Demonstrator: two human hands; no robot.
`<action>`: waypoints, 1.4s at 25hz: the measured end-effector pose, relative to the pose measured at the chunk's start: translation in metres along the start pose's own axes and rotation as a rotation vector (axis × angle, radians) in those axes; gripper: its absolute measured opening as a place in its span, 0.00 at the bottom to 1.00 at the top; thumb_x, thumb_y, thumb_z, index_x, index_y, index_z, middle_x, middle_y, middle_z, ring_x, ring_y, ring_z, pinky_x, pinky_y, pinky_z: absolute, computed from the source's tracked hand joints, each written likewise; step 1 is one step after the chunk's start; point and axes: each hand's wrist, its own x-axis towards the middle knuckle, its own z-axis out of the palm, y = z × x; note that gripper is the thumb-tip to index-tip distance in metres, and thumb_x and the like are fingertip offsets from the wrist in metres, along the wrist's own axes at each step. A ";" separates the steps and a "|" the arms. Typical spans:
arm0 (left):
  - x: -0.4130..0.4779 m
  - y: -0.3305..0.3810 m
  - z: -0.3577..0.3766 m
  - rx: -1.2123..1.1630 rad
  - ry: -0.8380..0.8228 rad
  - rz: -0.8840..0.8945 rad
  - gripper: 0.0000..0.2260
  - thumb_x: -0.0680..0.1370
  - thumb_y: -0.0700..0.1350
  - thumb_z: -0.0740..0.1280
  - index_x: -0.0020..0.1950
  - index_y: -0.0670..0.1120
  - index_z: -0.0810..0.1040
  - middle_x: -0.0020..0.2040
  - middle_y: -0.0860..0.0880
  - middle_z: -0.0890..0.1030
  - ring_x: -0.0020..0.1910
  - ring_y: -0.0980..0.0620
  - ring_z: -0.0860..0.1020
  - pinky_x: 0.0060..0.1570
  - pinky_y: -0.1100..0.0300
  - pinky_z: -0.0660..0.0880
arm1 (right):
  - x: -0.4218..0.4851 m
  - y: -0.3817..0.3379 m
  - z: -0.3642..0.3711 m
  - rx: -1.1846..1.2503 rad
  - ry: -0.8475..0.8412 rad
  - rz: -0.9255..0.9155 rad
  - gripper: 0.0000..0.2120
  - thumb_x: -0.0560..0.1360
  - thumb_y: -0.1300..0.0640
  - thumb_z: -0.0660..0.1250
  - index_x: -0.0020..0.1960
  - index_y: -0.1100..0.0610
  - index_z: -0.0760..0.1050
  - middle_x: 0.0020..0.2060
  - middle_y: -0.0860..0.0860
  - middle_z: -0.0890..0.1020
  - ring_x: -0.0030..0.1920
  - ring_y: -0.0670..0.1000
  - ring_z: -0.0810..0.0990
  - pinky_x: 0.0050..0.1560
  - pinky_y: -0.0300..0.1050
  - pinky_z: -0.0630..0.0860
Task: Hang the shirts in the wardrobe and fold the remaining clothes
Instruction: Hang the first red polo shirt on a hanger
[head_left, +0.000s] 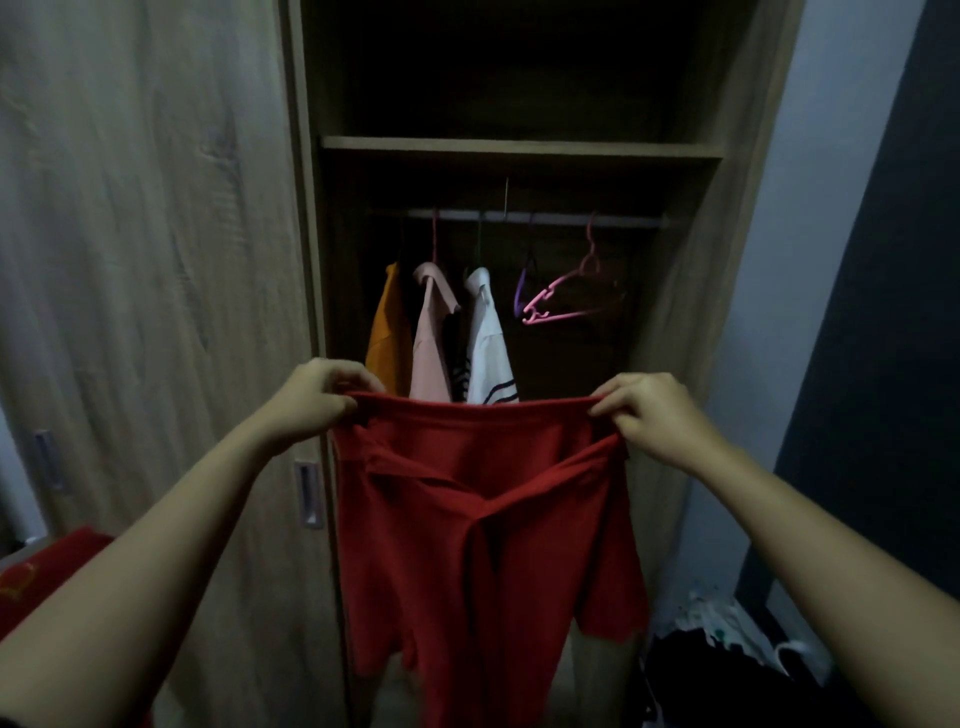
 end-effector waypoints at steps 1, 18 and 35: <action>0.001 0.001 0.005 -0.068 0.020 0.018 0.19 0.68 0.23 0.59 0.41 0.44 0.80 0.49 0.47 0.81 0.50 0.49 0.80 0.40 0.64 0.78 | -0.003 0.002 0.000 0.011 0.006 0.033 0.18 0.68 0.70 0.63 0.47 0.54 0.85 0.54 0.49 0.83 0.56 0.50 0.80 0.60 0.50 0.74; 0.071 0.002 0.047 0.152 -0.130 0.073 0.17 0.72 0.31 0.62 0.47 0.50 0.84 0.54 0.51 0.82 0.55 0.58 0.77 0.55 0.69 0.71 | 0.051 0.016 -0.004 0.127 -0.132 0.218 0.19 0.71 0.70 0.58 0.55 0.58 0.81 0.59 0.51 0.80 0.48 0.44 0.79 0.45 0.28 0.72; 0.359 0.045 0.136 0.187 0.035 0.013 0.23 0.81 0.49 0.55 0.69 0.33 0.65 0.69 0.32 0.67 0.69 0.35 0.64 0.66 0.51 0.62 | 0.154 0.020 0.010 -0.285 -0.134 0.159 0.20 0.70 0.65 0.61 0.61 0.58 0.76 0.62 0.51 0.75 0.63 0.53 0.74 0.64 0.46 0.70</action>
